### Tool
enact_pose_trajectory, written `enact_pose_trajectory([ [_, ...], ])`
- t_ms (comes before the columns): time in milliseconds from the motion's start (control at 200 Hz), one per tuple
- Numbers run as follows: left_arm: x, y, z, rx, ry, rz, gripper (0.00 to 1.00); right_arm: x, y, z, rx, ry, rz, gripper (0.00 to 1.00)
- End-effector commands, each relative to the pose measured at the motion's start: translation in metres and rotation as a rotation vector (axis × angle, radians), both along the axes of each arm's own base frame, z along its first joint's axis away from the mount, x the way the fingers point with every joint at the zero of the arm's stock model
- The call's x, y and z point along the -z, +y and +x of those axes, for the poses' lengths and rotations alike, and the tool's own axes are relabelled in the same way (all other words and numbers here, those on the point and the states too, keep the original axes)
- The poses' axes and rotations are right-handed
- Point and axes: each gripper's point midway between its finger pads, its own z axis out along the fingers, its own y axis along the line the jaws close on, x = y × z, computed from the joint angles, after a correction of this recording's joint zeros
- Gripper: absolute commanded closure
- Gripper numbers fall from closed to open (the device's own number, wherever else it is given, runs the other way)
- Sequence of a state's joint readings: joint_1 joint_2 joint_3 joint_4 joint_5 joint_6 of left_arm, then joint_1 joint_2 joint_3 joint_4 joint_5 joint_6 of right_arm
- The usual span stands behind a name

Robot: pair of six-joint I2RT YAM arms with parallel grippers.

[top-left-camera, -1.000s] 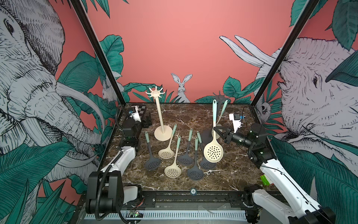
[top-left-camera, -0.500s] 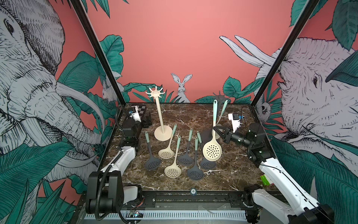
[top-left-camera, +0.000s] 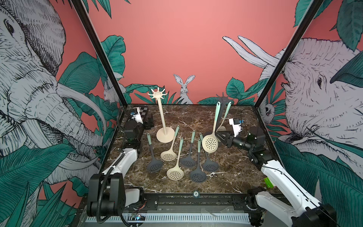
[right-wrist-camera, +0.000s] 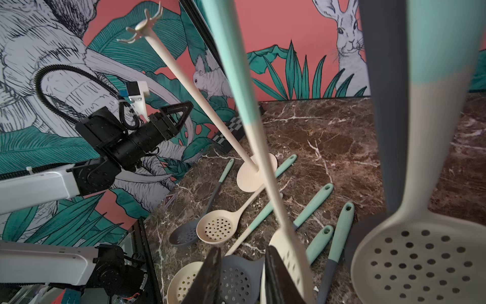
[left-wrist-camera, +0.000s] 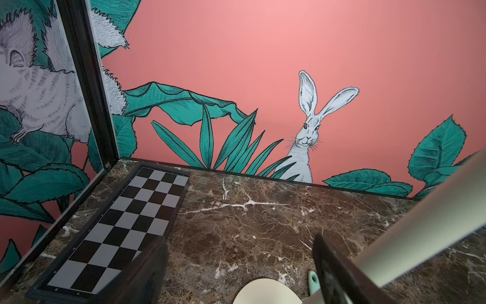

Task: Hang the skimmer on the kitchen utensil rack
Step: Hang the skimmer on the rack, then pick up the skimmer from the center of the board.

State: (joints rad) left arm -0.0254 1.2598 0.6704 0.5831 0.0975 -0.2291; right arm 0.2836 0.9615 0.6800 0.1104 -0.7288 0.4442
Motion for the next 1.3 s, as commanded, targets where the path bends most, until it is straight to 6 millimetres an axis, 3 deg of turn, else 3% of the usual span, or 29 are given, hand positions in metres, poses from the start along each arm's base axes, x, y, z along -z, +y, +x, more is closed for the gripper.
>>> enact_pose_trajectory([
  [0,-0.007,0.0,-0.005,0.003,-0.029,-0.017,0.12,-0.001,0.001,-0.001,-0.001,-0.004,-0.001,0.68],
  [230,-0.008,0.0,-0.003,0.004,-0.035,-0.015,0.12,0.011,-0.003,-0.011,0.005,0.051,-0.013,0.61],
  [450,-0.01,-0.001,0.0,0.008,-0.039,-0.014,0.12,0.048,-0.008,-0.037,-0.001,0.212,-0.028,0.52],
  [655,-0.006,-0.001,0.004,0.012,-0.035,-0.02,0.12,0.079,-0.012,-0.068,-0.064,0.305,-0.097,0.51],
  [945,-0.004,-0.003,0.007,0.022,-0.038,-0.045,0.12,0.093,0.001,-0.076,-0.098,0.298,-0.176,0.47],
  [1295,-0.007,-0.003,0.004,0.022,-0.046,-0.048,0.12,0.131,0.005,-0.078,-0.074,0.343,-0.368,0.47],
])
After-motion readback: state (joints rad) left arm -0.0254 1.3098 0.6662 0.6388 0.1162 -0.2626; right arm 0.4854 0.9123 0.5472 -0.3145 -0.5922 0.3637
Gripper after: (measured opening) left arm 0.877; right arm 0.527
